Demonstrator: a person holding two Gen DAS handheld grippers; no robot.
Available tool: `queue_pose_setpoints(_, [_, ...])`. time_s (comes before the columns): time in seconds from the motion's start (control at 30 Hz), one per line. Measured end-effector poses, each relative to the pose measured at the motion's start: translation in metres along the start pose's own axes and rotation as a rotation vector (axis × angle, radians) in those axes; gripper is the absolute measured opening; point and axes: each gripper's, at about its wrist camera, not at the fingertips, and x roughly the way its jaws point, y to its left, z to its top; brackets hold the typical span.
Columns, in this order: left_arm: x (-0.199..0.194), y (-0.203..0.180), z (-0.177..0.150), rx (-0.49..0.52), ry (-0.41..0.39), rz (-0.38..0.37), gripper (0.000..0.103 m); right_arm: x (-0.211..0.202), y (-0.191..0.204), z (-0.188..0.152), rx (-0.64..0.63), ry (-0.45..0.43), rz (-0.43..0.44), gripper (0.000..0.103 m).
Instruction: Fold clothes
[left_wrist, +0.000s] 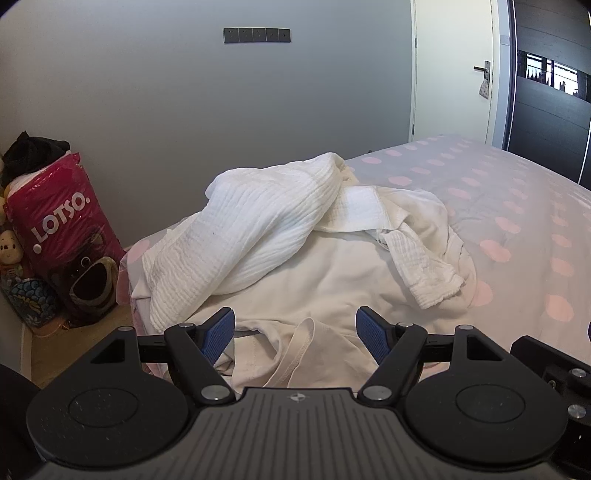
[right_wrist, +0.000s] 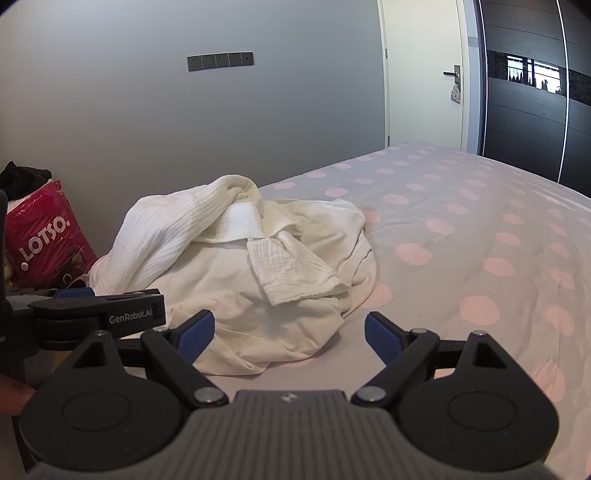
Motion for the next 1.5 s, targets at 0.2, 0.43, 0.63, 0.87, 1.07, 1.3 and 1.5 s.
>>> queue_pose_setpoints(0.2, [-0.003, 0.001, -0.001, 0.001, -0.012, -0.011, 0.071, -0.002, 0.0, 0.0, 0.002, -0.001, -0.006, 0.09])
queue_pose_setpoints(0.43, [-0.003, -0.002, 0.001, -0.006, -0.011, -0.01, 0.071, -0.005, 0.005, 0.001, 0.004, -0.003, -0.006, 0.09])
queue_pose_setpoints(0.63, [-0.005, -0.001, 0.001, -0.004, -0.01, -0.009, 0.072, -0.007, 0.008, 0.0, -0.009, -0.014, -0.004, 0.09])
queue_pose_setpoints(0.87, [-0.006, 0.001, 0.001, -0.005, -0.007, -0.01, 0.071, -0.007, 0.01, 0.0, -0.019, -0.022, -0.008, 0.09])
queue_pose_setpoints(1.07, [-0.006, 0.002, 0.001, -0.009, -0.006, -0.008, 0.072, -0.006, 0.011, 0.001, -0.019, -0.023, -0.007, 0.09])
queue_pose_setpoints(1.3, [-0.006, 0.003, 0.001, -0.015, -0.001, -0.008, 0.071, -0.006, 0.011, 0.001, -0.017, -0.019, -0.006, 0.09])
queue_pose_setpoints(1.5, [-0.006, 0.004, 0.001, -0.016, 0.003, -0.01, 0.072, -0.006, 0.011, 0.001, -0.01, -0.014, -0.006, 0.09])
